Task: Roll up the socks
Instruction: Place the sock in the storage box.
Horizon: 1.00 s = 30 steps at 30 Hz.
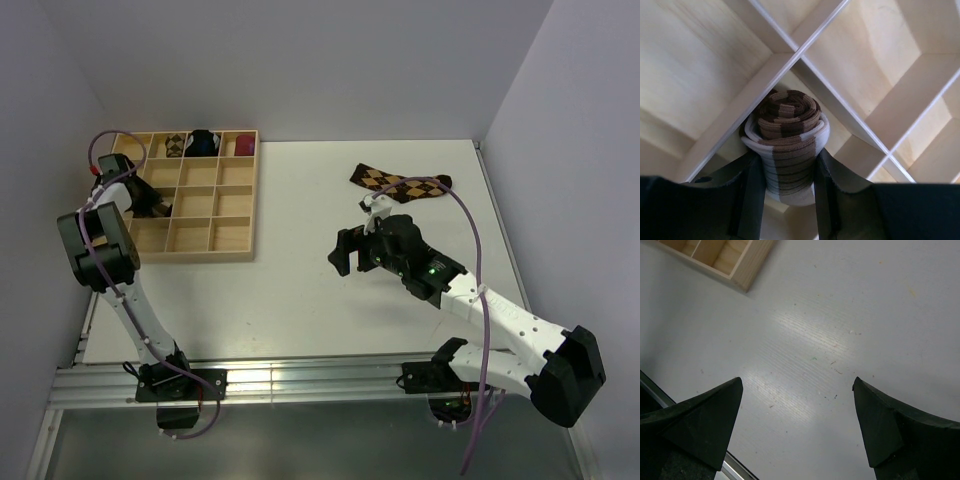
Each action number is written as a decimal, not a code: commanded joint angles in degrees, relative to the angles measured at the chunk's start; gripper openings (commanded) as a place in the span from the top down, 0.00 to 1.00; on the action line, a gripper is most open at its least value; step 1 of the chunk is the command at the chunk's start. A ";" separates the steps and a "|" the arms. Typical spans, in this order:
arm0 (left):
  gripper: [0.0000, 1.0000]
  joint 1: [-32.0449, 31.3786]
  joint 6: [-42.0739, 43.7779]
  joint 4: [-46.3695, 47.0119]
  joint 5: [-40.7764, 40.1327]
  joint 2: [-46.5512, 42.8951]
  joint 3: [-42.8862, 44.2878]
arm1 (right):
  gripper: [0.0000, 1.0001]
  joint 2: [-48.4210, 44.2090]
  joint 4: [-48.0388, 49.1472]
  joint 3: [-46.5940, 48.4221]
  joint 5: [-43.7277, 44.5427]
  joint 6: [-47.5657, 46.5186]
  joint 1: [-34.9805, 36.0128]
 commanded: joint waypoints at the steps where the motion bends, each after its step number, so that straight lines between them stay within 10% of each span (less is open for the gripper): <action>1: 1.00 -0.81 -2.01 -1.63 1.15 1.32 1.83 | 0.02 0.28 1.12 0.74 0.50 -0.54 0.00; 7: 0.98 -1.60 -3.25 -8.66 -1.57 2.47 4.11 | 0.02 0.46 1.30 0.65 0.32 -0.62 0.00; 30: 0.41 -2.57 -2.63 -16.23 -3.33 2.47 7.10 | 0.02 -2.18 1.47 -0.67 0.59 -0.27 -0.09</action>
